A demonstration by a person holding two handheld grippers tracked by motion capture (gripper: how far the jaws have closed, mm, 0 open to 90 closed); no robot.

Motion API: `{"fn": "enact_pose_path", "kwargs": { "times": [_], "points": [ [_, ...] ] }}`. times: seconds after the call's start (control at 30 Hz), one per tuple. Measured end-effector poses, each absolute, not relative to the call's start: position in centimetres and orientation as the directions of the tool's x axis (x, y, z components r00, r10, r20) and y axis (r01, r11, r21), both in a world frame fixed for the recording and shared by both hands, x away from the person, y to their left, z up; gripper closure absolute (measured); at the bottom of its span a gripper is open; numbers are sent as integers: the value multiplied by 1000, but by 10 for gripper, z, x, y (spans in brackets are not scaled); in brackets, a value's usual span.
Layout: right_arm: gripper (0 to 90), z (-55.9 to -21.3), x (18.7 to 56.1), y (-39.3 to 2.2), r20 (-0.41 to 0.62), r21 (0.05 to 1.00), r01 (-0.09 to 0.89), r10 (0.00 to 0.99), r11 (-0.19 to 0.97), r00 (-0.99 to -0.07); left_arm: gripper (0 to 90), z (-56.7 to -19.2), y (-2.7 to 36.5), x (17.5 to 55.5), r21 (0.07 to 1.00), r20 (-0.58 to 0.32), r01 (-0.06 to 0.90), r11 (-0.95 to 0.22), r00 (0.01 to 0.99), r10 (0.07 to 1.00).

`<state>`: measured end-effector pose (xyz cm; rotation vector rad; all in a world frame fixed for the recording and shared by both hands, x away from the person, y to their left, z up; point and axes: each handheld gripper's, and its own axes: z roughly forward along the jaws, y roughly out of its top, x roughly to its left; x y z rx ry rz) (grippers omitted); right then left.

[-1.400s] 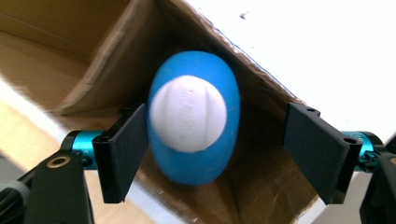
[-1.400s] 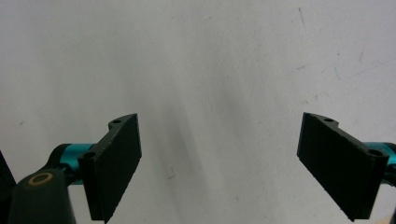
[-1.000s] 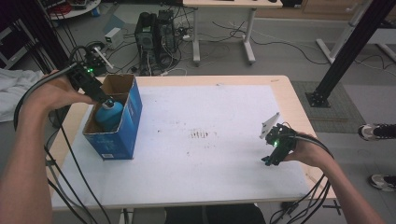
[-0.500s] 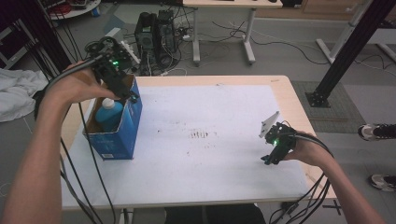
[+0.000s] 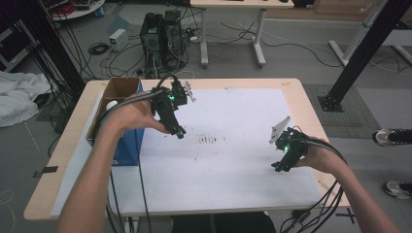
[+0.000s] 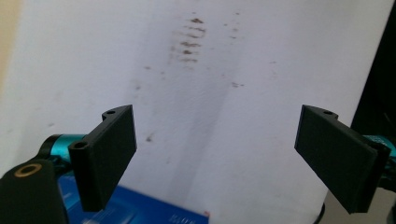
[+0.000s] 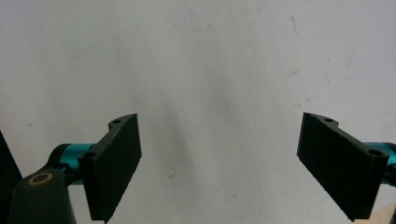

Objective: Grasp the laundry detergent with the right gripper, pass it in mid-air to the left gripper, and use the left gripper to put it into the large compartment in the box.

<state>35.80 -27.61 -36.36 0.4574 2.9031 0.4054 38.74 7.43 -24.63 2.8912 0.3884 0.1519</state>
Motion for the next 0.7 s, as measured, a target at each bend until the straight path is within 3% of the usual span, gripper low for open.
{"fn": "enact_pose_path", "kwargs": {
  "times": [0.07, 0.1, 0.7],
  "points": [
    [130, -361, 361, -279, -150, 265, 221, 266, 939, -952, 129, -259, 67, 385, 230, 41, 257, -939, 961, 273],
    [130, -360, 358, -277, -120, 274, 279, 320, 921, -940, 129, -264, 64, 385, 222, 40, 256, -941, 962, 271],
    [130, -352, 351, -276, -141, 286, 290, 339, 913, -930, 128, -305, 58, 379, 222, 64, 296, -929, 946, 317]
  ]
}}
